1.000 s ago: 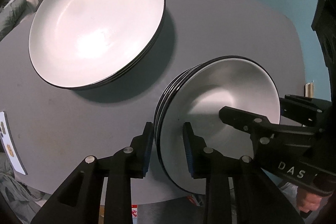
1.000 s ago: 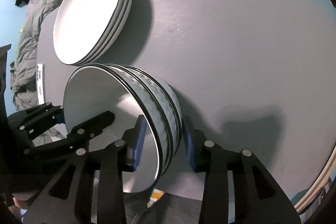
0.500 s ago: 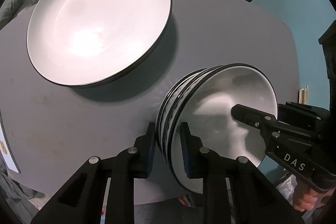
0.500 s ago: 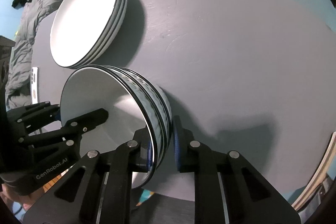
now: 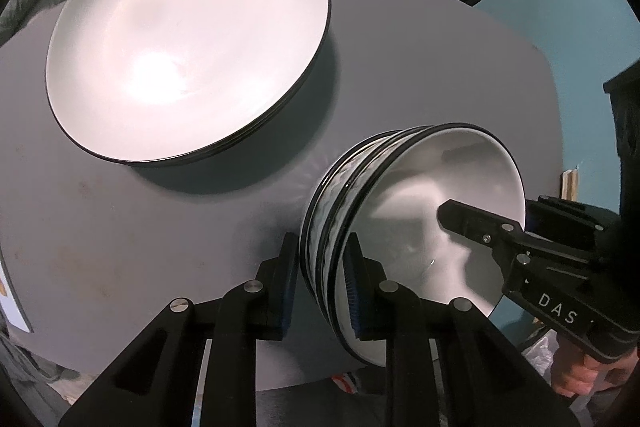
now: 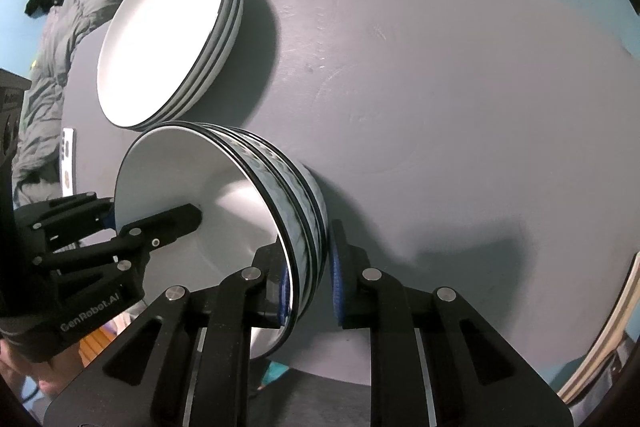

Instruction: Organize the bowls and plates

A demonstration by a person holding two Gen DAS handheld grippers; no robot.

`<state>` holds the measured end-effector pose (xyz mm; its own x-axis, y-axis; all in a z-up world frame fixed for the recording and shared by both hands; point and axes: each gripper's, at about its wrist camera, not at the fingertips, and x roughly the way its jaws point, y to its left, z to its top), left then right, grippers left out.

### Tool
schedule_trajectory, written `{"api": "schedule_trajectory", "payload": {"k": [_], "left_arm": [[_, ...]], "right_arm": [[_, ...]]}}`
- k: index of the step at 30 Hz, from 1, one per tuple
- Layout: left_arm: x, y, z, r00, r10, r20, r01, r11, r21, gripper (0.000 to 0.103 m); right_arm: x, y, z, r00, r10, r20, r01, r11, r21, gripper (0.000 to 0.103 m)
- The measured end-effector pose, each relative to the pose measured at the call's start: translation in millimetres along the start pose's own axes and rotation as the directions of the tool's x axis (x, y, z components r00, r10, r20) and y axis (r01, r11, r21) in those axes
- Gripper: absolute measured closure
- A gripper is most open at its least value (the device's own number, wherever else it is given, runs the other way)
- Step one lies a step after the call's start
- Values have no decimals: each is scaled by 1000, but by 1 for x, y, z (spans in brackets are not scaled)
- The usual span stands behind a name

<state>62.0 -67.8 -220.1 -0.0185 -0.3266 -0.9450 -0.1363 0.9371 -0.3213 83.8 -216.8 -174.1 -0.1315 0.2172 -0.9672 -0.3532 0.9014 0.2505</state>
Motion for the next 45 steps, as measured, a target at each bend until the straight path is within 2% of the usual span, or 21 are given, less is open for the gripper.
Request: {"api": "schedule_trajectory", "payload": {"k": [1, 2, 4, 8, 10, 17, 20, 22, 27, 34, 38, 45], "left_arm": [[1, 2, 1, 1000, -8, -4, 8, 1000, -6, 77], [2, 3, 2, 1000, -11, -7, 11, 1000, -9, 69], [4, 8, 5, 1000, -11, -17, 11, 1000, -15, 62], [6, 13, 8, 998, -47, -37, 46, 999, -21, 65], [5, 13, 8, 995, -91, -43, 90, 996, -27, 80], [0, -10, 4, 999, 51, -15, -51, 999, 14, 84], [0, -18, 3, 995, 97, -10, -97, 995, 33, 85], [-1, -19, 3, 995, 100, -12, -99, 995, 27, 85], [-1, -10, 6, 998, 70, -9, -70, 998, -7, 85], [2, 4, 3, 1000, -2, -19, 1, 1000, -20, 76], [4, 14, 3, 999, -39, -19, 38, 998, -55, 76], [-1, 13, -5, 1000, -19, -5, 18, 996, -87, 80]], "right_arm": [[0, 0, 0, 1000, 5, -1, -5, 1000, 5, 87], [0, -1, 0, 1000, 10, -4, -10, 1000, 10, 87], [0, -5, 0, 1000, 26, -13, -26, 999, 21, 86], [0, -7, 1, 999, 35, -16, -35, 999, 25, 86], [0, -7, 0, 999, 35, -13, -35, 999, 21, 86], [0, -4, 0, 1000, 19, -5, -19, 999, 26, 86], [0, 0, -2, 1000, 8, -3, -8, 1000, 17, 86], [-1, 2, -2, 1000, -3, -6, 3, 1000, 11, 86], [0, 8, 0, 1000, -23, -11, 23, 1000, -7, 85], [2, 5, 3, 999, 22, -23, -22, 1000, -3, 84], [2, 2, 5, 999, 40, -30, -40, 999, 5, 85], [3, -1, 5, 998, 64, -17, -64, 998, 0, 85]]}}
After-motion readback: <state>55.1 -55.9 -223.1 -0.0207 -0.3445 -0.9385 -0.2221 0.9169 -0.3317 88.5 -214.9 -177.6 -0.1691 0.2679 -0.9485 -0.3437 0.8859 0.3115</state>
